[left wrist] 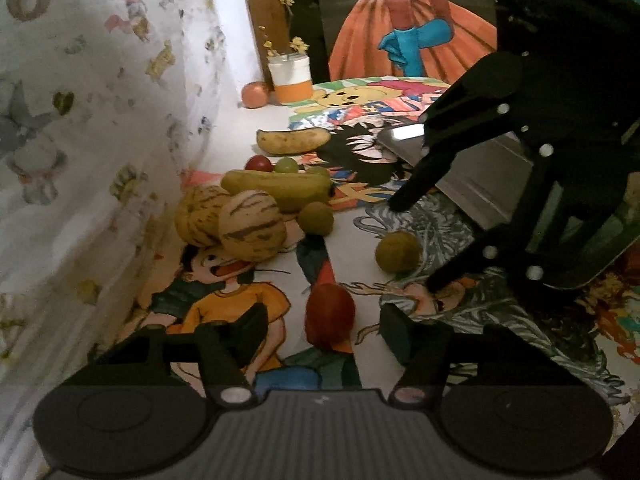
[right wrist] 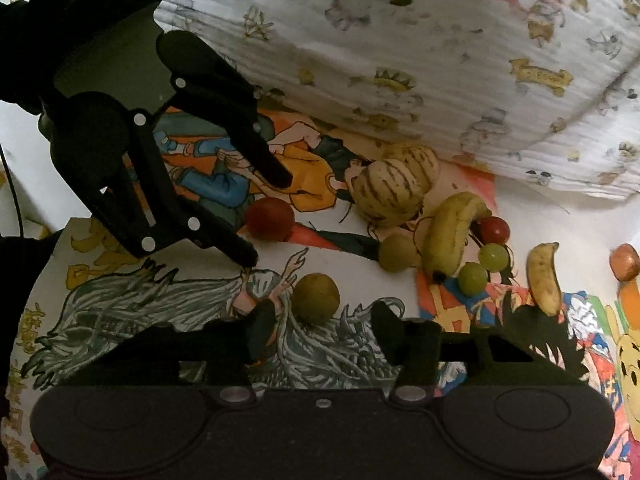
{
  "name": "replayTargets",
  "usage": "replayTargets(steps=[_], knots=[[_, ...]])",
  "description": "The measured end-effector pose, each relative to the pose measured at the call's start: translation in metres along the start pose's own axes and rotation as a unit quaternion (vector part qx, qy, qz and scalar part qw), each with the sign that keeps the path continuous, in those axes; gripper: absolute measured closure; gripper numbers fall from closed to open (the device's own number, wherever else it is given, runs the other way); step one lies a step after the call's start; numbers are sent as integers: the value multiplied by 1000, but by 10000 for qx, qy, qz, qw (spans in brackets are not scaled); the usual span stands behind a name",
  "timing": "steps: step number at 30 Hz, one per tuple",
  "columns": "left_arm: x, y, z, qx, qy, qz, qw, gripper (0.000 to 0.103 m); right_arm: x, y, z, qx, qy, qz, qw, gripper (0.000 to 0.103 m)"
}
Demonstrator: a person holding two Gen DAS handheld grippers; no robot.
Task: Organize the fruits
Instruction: 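Grasp a red cherry tomato with the left gripper while the right gripper grasps a small brown fruit, then carry both fruits over the metal tray and open both grippers to drop them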
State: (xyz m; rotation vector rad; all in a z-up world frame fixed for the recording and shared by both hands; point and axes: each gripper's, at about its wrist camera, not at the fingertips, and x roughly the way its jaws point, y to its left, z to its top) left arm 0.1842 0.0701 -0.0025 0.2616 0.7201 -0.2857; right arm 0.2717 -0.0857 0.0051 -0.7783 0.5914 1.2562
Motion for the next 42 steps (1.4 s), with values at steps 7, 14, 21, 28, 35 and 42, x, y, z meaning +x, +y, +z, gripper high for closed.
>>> replayTargets(steps=[7,14,21,28,35,42], knots=[[3,9,1,-243,47,-164,9996,58,5,-10,-1,384,-98,302,9988,71],[3,9,1,-353,15,-266,9990,74,2,-11,-7,749,-250,318,9964,75],[3,8,9,-861,42,-95,9962,74,-23,-21,-26,1523,-685,-182,9858,75],[9,-1,41,-1639,-323,-203,9857,74,-64,-48,-55,2560,-1067,-1190,9534,75],[47,-21,98,-2224,-394,-201,9740,74,-87,-92,-100,3976,-1129,-2074,8867,75],[95,-42,139,-2140,-370,-470,9750,74,-88,-114,-139,4512,-692,-2779,8452,75]])
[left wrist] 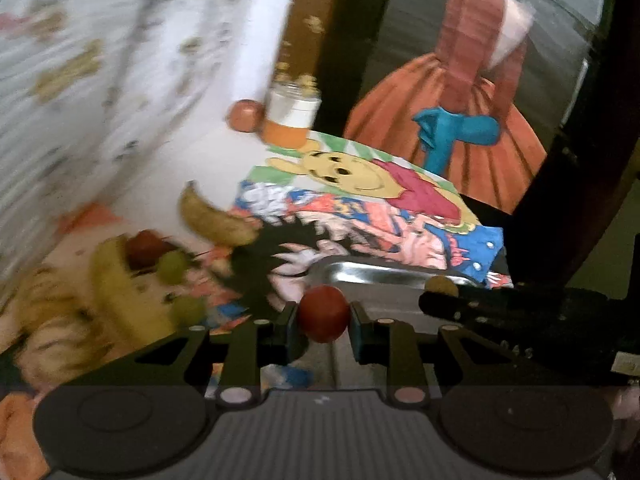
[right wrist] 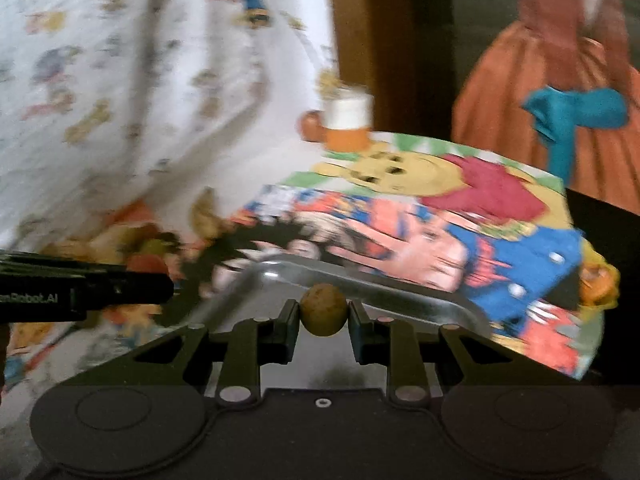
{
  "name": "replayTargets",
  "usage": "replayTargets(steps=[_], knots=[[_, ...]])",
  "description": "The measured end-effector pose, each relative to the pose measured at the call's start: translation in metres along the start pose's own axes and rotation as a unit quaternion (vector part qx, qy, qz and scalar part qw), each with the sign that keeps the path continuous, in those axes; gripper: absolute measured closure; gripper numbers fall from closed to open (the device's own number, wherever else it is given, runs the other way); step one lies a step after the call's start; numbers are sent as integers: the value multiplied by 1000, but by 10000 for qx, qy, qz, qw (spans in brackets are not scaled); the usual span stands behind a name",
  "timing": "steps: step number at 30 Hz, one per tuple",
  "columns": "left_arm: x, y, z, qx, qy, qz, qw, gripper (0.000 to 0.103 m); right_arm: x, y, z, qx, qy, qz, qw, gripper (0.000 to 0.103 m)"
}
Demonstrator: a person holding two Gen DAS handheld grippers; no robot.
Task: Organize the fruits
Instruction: 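Carry both fruits over the metal tray and open both grippers to drop them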
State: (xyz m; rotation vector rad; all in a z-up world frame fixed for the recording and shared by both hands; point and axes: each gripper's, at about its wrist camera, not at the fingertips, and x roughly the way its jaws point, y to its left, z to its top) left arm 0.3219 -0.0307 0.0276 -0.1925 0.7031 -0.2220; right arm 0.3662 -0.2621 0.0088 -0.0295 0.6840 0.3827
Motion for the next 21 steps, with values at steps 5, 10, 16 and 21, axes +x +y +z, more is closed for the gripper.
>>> replayTargets(steps=[5,10,16,21], knots=[[35,-19,3,182,145,-285,9993,74,7,-9,-7,-10,108,-368,9993,75],[62,-26,1,230,281,-345,9987,74,16,-6,-9,-178,151,-550,9982,75],[77,-24,0,205,357,-369,9985,74,23,-8,-10,-153,253,-610,9977,74],[83,-21,-2,119,420,-408,9982,74,22,-8,-9,-152,237,-599,9978,73]])
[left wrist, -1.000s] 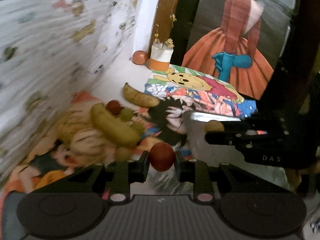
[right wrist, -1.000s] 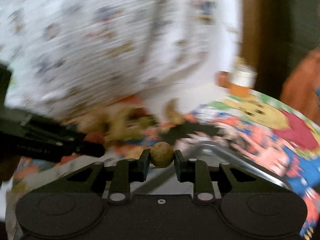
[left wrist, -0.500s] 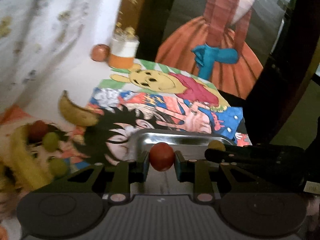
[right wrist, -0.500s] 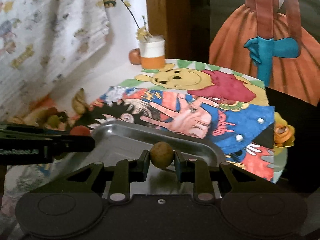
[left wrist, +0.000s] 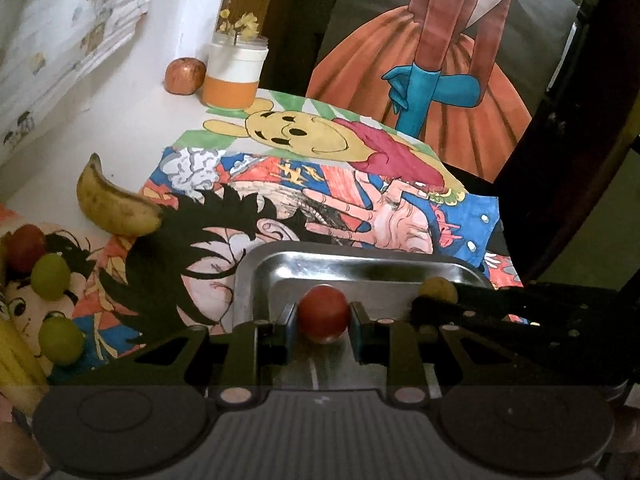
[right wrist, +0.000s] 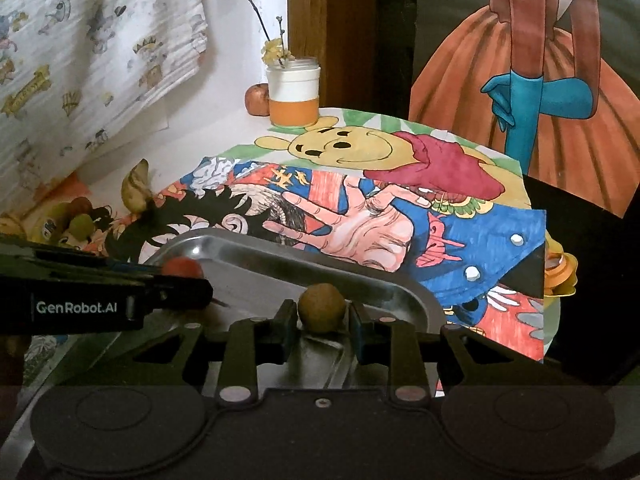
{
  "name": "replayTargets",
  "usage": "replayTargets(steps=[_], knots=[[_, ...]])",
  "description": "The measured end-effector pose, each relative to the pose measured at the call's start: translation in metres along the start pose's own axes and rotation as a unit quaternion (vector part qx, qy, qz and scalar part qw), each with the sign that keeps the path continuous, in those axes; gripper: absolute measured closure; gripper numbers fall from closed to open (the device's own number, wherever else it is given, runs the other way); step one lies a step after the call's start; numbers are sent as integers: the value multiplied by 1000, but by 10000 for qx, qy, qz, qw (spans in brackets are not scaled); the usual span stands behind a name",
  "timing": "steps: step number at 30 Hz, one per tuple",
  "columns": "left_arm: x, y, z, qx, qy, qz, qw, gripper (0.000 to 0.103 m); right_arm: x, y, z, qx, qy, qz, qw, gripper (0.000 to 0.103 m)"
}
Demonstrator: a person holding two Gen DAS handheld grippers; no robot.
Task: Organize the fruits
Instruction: 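Carry both fruits over the metal tray and open both grippers to drop them, then lift both grippers away from the tray back toward the fruit pile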
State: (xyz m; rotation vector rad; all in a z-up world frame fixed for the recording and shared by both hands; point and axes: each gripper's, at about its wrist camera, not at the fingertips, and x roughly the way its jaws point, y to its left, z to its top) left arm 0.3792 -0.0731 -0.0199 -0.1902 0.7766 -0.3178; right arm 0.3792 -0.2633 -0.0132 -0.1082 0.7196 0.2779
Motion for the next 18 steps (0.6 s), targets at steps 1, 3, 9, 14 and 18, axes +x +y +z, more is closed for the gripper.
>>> replayTargets(steps=[1,3,9,14,18], knots=[[0,0,0,-13,-10,-11,10000,74,0,0,0,0,6,2,10000,73],[-1,1,0,-59,-17,-19,10000,73,-3,0,-1,22,0,10,10000,69],[-12,5,3,-283,-66,-69,9996,68,-25,-3,-1,113,-201,-23,9997,54],[-37,-1,2,-362,-326,-53,9988,45,-53,-3,-2,231,-472,-73,9986,36],[-63,-4,-2,-487,-544,52,9973,29,-79,0,-5,263,-658,-95,9974,27]])
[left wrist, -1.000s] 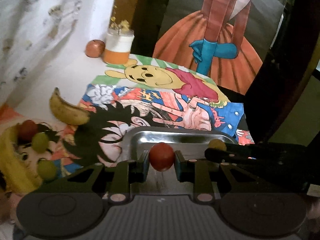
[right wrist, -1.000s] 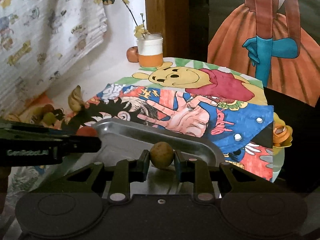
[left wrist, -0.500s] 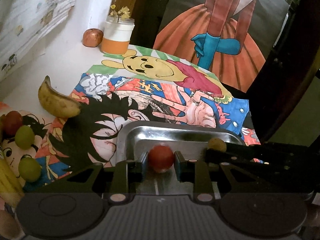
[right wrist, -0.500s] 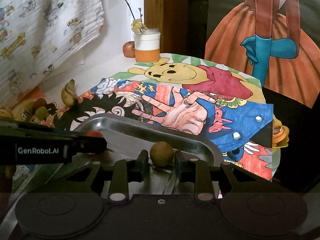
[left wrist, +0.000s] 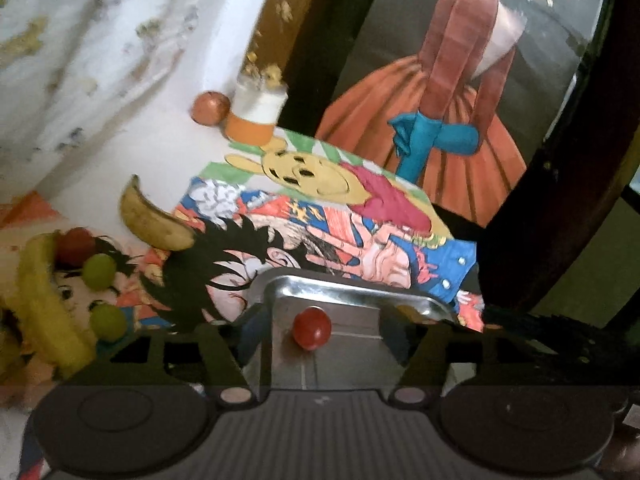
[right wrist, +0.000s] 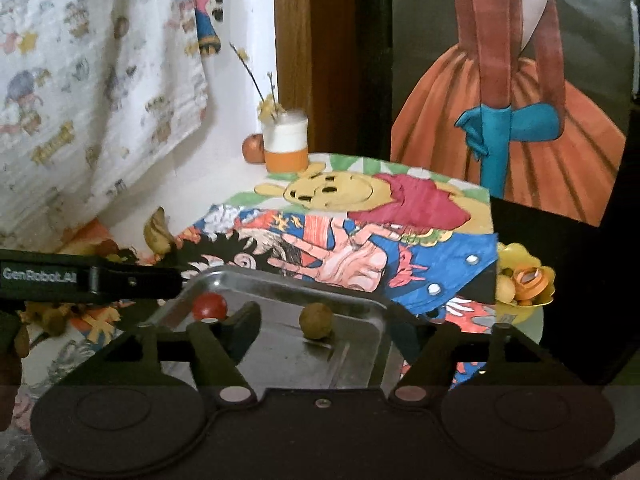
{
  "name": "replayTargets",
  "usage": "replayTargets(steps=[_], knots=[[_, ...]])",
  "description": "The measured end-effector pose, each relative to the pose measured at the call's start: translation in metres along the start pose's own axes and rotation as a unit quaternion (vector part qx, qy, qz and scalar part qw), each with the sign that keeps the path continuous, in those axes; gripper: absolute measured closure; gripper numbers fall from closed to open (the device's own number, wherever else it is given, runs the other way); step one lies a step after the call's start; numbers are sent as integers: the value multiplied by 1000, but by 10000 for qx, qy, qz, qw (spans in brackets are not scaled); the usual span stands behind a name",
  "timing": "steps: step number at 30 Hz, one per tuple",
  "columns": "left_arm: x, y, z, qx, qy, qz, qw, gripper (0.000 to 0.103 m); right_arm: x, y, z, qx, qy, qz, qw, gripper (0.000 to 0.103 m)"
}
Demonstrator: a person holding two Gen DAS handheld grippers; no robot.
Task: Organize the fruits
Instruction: 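Lift both grippers away from the tray back toward the fruit pile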
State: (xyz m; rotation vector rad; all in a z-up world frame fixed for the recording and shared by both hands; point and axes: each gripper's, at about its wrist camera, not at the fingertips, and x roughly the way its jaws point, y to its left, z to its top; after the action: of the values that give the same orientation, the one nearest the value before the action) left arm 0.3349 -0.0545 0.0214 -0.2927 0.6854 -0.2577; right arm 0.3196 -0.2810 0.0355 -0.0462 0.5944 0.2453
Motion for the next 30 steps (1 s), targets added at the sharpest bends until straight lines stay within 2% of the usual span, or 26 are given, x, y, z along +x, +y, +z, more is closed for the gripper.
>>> replayTargets(steps=[2,8,10,18,26,30], knots=[[-15,0,-2,-66,-107,137,9998,19,-14,3,-2,5,-100,21,9999,18],[-65,-1,-14,-129,-465,433,9979,0,-55,14,-9,-32,-358,132,9993,4],[-79,-2,-21,-117,-564,523,9970,0,-68,18,-11,-37,-415,157,9990,1],[-125,-3,-52,-72,-616,874,9942,0,-110,38,-34,-35,-415,96,9991,1],[-163,4,-92,86,-559,1165,9916,0,-138,60,-67,46,-80,94,9999,1],[-177,7,-108,163,-452,1229,9913,0,-147,70,-82,161,237,132,9995,1]])
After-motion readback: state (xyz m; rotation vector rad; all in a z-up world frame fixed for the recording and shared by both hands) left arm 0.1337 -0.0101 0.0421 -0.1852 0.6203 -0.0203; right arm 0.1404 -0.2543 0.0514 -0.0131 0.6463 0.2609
